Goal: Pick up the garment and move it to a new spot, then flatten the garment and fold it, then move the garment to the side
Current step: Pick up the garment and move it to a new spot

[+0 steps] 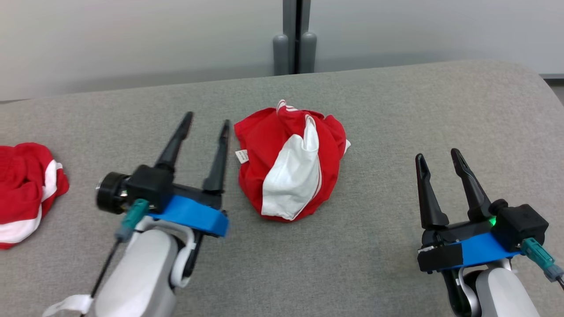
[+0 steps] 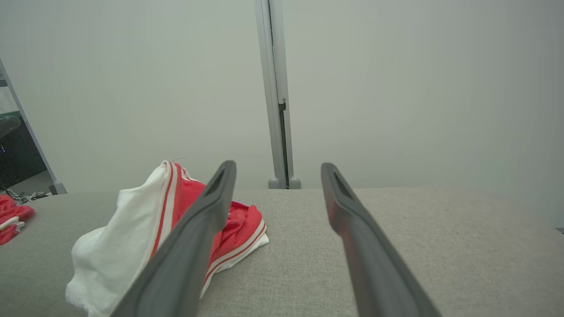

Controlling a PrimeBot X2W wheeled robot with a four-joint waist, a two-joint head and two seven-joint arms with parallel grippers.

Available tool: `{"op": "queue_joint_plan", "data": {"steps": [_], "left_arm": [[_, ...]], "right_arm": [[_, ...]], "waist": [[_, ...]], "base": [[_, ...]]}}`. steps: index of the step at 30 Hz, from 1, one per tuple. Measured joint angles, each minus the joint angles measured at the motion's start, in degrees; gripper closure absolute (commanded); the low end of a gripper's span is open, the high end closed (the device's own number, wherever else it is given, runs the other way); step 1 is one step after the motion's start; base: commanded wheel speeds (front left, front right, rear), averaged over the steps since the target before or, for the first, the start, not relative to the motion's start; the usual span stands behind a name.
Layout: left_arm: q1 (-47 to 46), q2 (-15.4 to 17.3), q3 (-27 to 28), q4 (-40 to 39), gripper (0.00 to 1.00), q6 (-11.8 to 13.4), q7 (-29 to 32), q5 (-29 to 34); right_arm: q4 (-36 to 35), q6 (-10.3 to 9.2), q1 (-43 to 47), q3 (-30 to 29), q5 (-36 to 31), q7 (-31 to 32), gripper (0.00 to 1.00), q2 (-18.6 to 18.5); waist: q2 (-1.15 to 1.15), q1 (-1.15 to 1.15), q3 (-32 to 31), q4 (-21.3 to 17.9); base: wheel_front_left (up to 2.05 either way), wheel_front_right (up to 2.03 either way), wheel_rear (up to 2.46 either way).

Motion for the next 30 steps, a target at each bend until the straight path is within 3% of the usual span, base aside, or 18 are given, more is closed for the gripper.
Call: {"op": "queue_joint_plan", "data": {"steps": [5, 15, 30], "left_arm": [[4.4, 2.2, 6.0, -2.5, 0.0, 1.9, 0.0, 0.7], [12.4, 3.5, 14.9, -5.2, 0.0, 3.0, -0.1, 2.6], [20.2, -0.8, 21.1, -5.9, 0.0, 1.4, -0.1, 6.3]], "right_arm": [[0.2, 0.0, 0.2, -0.1, -0.4, 0.0, 0.0, 0.0], [1.2, 0.0, 1.1, 0.0, -0.9, 0.0, 0.0, 0.0], [3.8, 0.0, 2.5, 0.0, -1.9, 0.0, 0.0, 0.0]], "waist": [[0.0, 0.0, -0.9, 1.6], [0.0, 0.0, -2.7, 3.8], [0.0, 0.0, -4.9, 6.7]], "base": [[0.0, 0.0, 0.0], [0.0, 0.0, 0.0], [0.0, 0.0, 0.0]]}}
